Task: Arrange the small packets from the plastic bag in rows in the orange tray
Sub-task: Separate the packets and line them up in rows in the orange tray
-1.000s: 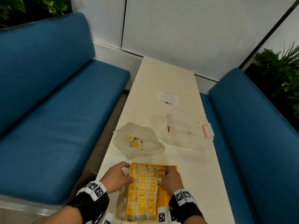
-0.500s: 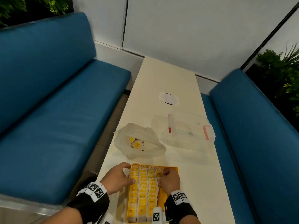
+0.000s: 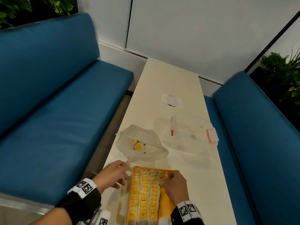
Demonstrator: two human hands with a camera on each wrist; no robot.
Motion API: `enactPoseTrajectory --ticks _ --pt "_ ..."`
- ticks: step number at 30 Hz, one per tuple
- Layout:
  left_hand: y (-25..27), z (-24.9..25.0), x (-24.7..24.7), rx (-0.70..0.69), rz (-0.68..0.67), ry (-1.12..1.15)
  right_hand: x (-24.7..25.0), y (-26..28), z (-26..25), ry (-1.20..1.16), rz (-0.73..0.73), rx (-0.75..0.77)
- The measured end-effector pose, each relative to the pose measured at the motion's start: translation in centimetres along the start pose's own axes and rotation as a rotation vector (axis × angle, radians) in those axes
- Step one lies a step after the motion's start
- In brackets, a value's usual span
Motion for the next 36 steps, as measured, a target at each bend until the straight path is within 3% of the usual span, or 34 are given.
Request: enactPoseTrajectory --ticks 3,6,9,20,23,26,29,36 --pt "0.8 1.4 0.6 0.053 -0.110 0.323 0.9 1.7 -2.2 0.065 0.024 0.271" --pt "1.0 2.7 0.3 0.084 -0.185 0.461 0.4 3.8 -5.2 -0.005 -0.115 0.559" --pt "1.0 3.6 -0.6 0.080 -0.249 0.507 -1.1 5.0 -7.3 -0.024 -0.261 0.651" --pt "1.0 4.7 -2.5 -0.029 -0.337 0.338 -1.8 3.2 -7.7 -0.071 -0.245 0.490" --pt "0.8 4.6 -2.3 -0.162 -0.333 0.261 -1.1 2.7 -7.2 -0.243 -0.184 0.400" --pt "0.3 4.2 -1.9 -0.245 -0.230 0.178 -0.4 2.1 -6.3 -0.422 -0.145 0.320" --pt "-0.3 4.0 -2.1 -0.275 -0.163 0.170 0.0 2.1 -5.7 -0.480 -0.200 0.309" --pt "-0.9 4.8 -3.2 -0.291 -0.192 0.234 0.8 2.5 -4.8 -0.646 -0.314 0.294"
Point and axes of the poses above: each hand's wrist, its own y-axis away from the middle knuckle, its own x-axis out of the back of the hand, z = x × y, the point moved 2 cm from there along -y, towards the middle knuckle, and after that the axes turned 9 degrees about -y, right-handed, at the moved point
